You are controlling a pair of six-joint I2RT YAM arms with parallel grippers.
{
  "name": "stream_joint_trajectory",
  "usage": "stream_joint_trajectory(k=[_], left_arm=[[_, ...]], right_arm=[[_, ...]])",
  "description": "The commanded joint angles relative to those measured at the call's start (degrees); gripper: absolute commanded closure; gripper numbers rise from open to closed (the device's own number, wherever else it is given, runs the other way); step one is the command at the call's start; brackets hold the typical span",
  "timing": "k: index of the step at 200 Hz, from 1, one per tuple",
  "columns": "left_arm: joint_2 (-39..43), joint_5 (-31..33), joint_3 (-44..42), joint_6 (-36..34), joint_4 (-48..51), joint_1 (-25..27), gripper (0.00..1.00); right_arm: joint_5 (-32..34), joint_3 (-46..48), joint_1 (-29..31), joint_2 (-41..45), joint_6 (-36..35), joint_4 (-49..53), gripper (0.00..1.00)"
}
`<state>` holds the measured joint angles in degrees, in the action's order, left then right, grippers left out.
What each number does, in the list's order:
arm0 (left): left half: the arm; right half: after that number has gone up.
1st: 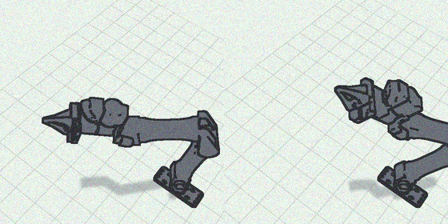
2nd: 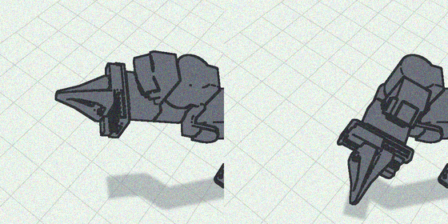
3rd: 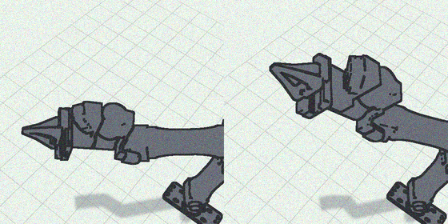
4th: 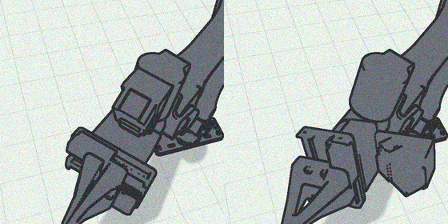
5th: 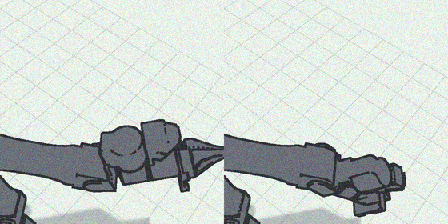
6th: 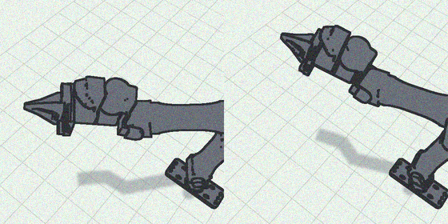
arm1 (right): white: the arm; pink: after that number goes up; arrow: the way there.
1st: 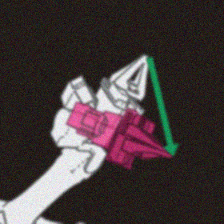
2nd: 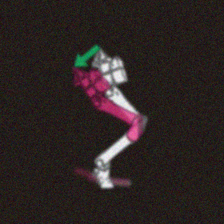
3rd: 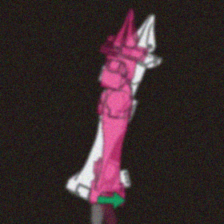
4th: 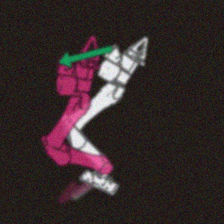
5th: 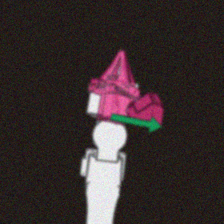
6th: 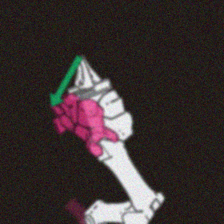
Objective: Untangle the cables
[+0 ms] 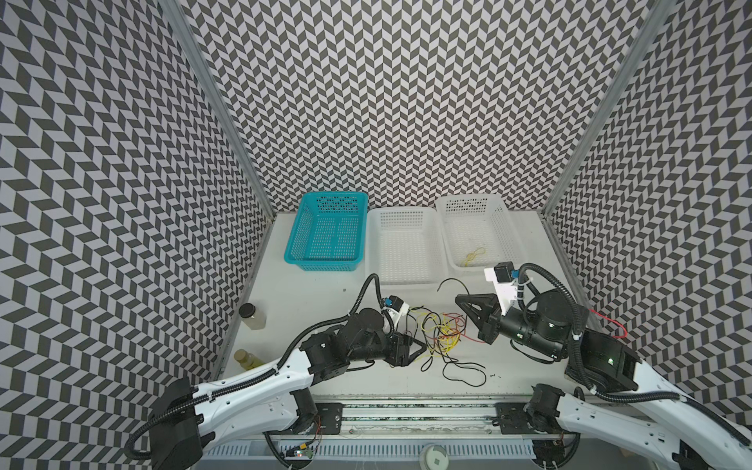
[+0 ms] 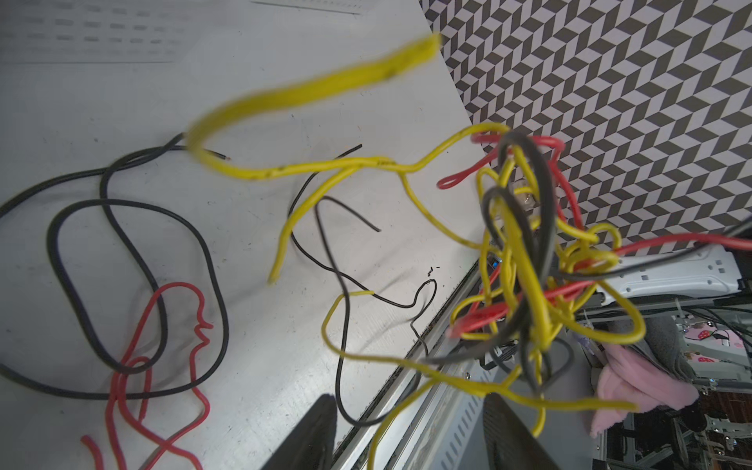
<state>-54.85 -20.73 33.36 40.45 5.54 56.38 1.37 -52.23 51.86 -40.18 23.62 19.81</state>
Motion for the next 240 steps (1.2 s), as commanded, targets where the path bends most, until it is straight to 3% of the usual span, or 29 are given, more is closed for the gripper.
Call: stream_joint_trajectory(k=[1,47,75,119,141,180,240], left_arm=[[-0.1,-1.0,0.6,0.9,-3.4,0.6,0.40],[0.8,-2.8,0.1,-4.8,-0.9,2.5,0.44],[3.3,1.0,-0.7,-9.3,3.7,3.9,0.43],[7.2,10.1,-3.8,-12.8,1.7,7.6,0.44],[6.5,15.3,-2.1,-15.0,4.8,8.9,0.45],[3.8,17.9,-0.5,-17.1,4.7,9.0,0.46],[0.3,17.4,2.6,-18.6,7.5,8.9,0.82]], right_arm=[[-2.1,0.4,-0.3,0.1,1.2,-5.8,1.00],[-1.3,0.0,-0.3,-0.5,1.3,-4.9,1.00],[0.9,-0.4,-0.7,-0.2,1.1,-3.4,1.00],[-1.6,-1.5,-1.9,-0.8,1.1,-3.0,1.00],[-4.1,-1.6,-2.1,-1.6,1.3,-3.5,1.00],[-7.7,-1.7,-2.1,-2.2,2.2,-4.7,1.00],[-6.9,-0.7,-2.1,-1.0,3.0,-2.2,1.00]])
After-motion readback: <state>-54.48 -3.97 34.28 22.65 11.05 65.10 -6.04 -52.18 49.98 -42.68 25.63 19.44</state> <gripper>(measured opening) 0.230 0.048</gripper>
